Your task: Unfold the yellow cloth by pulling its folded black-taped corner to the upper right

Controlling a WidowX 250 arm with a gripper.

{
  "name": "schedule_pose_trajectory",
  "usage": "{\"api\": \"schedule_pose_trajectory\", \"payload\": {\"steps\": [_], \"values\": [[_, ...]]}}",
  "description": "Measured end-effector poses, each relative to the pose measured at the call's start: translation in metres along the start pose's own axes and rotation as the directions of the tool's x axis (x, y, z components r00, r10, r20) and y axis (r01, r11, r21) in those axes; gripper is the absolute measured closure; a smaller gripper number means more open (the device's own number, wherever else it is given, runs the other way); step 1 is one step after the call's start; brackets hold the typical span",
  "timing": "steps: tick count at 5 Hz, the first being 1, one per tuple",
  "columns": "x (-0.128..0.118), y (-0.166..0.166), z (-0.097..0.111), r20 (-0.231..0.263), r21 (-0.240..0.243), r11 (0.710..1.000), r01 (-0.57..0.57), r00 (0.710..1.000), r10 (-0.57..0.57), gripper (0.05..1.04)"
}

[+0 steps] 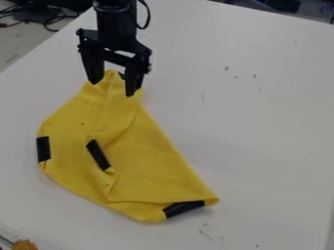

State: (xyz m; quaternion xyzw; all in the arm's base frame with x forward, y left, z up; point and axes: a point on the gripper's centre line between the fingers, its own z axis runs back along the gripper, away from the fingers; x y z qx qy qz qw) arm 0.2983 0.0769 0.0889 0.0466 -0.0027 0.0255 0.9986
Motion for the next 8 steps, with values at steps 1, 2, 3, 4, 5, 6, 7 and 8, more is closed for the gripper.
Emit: {"api": "schedule_pose_trajectory", "payload": {"steps": [1,2,3,4,5,6,7,8], "values": [[-0.004,-0.002,-0.010,-0.033,-0.009,1.000,-0.008,0.999,0.008,0.084],[-0.027,-0.011,-0.029,-0.069,-0.033,0.997,-0.068,0.995,0.066,0.084],[-0.047,-0.014,-0.032,-0.058,-0.036,0.989,-0.143,0.988,0.141,0.083],[-0.067,-0.015,-0.043,-0.076,-0.043,0.972,-0.230,0.971,0.227,0.084],[-0.071,-0.012,-0.051,-0.066,-0.064,0.962,-0.267,0.963,0.263,0.084],[-0.070,-0.009,-0.058,-0.083,-0.071,0.963,-0.259,0.964,0.253,0.084],[-0.062,-0.003,-0.064,-0.089,-0.077,0.962,-0.260,0.963,0.253,0.083],[-0.058,0.000,-0.070,-0.103,-0.089,0.962,-0.258,0.963,0.249,0.084]]}}
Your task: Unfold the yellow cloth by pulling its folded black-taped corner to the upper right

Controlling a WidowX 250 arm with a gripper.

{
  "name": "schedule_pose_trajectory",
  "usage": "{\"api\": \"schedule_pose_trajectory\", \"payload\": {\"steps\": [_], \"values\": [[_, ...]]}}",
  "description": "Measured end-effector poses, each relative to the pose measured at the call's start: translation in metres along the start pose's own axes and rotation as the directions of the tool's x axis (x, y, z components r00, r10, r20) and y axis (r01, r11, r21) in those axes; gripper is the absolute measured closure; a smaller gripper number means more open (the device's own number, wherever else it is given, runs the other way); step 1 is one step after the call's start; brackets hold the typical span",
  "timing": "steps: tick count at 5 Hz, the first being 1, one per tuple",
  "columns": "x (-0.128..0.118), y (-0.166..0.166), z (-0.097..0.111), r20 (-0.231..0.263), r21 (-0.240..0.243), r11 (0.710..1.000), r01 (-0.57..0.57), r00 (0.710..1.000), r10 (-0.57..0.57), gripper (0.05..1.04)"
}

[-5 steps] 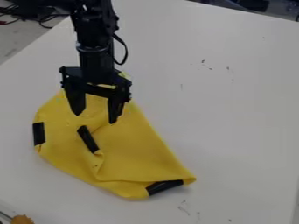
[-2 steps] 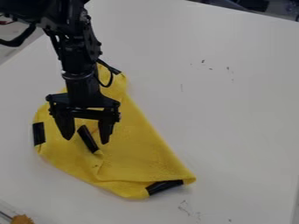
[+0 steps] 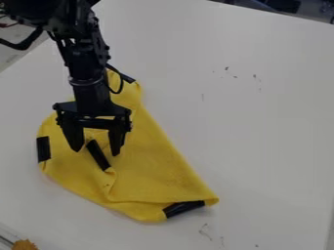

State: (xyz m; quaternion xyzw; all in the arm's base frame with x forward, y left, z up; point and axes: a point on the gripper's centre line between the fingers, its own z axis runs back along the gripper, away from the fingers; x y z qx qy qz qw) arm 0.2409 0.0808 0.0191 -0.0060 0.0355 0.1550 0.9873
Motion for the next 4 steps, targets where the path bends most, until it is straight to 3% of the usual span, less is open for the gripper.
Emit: {"api": "schedule_pose_trajectory", "payload": {"steps": [1,3,4], "values": [[0.0025,0.0023,-0.0068,-0.021,-0.012,1.000,0.008,1.000,-0.008,0.118],[0.0023,0.0034,-0.0126,-0.034,-0.025,0.999,0.020,0.999,-0.021,0.700],[0.0010,0.0034,-0.0110,-0.042,-0.021,1.000,-0.003,0.999,0.002,0.915]]}}
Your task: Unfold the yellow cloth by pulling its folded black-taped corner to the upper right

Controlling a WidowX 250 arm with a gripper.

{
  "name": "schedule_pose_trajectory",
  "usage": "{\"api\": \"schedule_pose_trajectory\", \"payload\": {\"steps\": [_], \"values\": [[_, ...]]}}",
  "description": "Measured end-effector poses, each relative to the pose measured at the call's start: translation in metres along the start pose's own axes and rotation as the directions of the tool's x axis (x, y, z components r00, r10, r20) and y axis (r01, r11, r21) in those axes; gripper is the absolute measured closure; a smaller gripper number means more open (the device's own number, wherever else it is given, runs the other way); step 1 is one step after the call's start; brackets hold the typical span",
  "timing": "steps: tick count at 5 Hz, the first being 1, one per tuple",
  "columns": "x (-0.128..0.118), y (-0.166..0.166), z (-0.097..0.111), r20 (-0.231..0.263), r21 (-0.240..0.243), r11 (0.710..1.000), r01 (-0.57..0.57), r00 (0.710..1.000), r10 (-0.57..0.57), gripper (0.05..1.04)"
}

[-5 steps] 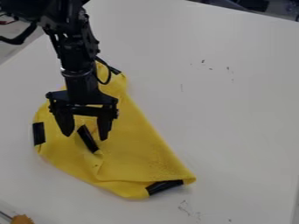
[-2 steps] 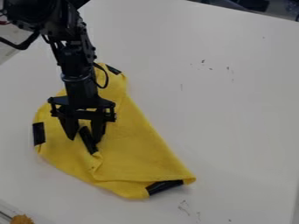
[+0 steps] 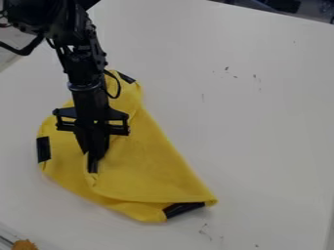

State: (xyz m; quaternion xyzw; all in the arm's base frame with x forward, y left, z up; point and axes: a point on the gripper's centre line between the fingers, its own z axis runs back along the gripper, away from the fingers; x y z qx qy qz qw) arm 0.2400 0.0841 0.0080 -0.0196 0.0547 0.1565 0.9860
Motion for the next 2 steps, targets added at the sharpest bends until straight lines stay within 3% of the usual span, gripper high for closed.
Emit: {"api": "schedule_pose_trajectory", "payload": {"steps": [1,2], "values": [[0.003,-0.010,0.026,0.036,0.038,0.999,0.004,0.999,-0.006,1.000],[0.013,-0.026,0.054,0.070,0.072,0.997,0.020,0.997,-0.025,1.010]]}}
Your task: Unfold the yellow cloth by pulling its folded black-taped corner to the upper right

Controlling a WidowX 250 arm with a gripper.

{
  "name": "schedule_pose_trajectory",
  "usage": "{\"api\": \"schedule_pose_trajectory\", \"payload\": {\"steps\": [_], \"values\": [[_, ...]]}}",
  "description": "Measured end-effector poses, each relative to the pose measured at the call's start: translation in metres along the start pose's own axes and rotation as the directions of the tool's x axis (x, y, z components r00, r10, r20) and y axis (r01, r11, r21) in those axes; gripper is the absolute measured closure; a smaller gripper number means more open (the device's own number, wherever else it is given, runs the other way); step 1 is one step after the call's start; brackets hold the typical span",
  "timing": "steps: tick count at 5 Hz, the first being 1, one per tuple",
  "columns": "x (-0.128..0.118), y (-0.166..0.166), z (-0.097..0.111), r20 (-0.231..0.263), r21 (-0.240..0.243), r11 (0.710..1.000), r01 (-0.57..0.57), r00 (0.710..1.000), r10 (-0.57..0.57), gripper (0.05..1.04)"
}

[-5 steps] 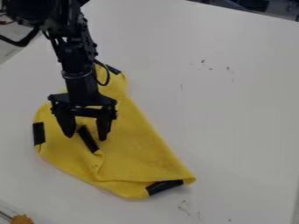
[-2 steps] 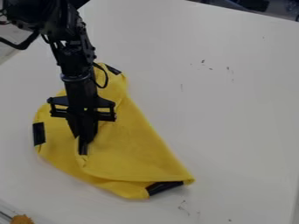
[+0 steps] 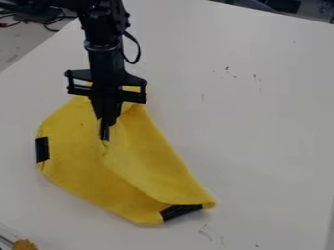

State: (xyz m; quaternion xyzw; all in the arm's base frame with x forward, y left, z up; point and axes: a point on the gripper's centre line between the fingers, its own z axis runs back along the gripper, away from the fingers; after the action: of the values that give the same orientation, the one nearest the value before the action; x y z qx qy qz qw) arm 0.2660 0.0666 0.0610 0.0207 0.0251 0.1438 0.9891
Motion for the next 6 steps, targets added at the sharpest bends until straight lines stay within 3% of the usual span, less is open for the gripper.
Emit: {"api": "schedule_pose_trajectory", "payload": {"steps": [1,2,3,6], "values": [[0.014,-0.023,0.021,0.038,-0.011,1.000,0.003,0.999,-0.002,1.011],[0.035,-0.060,0.034,0.090,-0.058,0.998,-0.003,0.996,0.009,1.011],[0.054,-0.097,0.025,0.082,-0.100,0.994,0.038,0.996,-0.030,1.011],[0.107,-0.188,-0.035,0.098,-0.342,0.936,0.086,0.994,-0.056,0.992]]}}
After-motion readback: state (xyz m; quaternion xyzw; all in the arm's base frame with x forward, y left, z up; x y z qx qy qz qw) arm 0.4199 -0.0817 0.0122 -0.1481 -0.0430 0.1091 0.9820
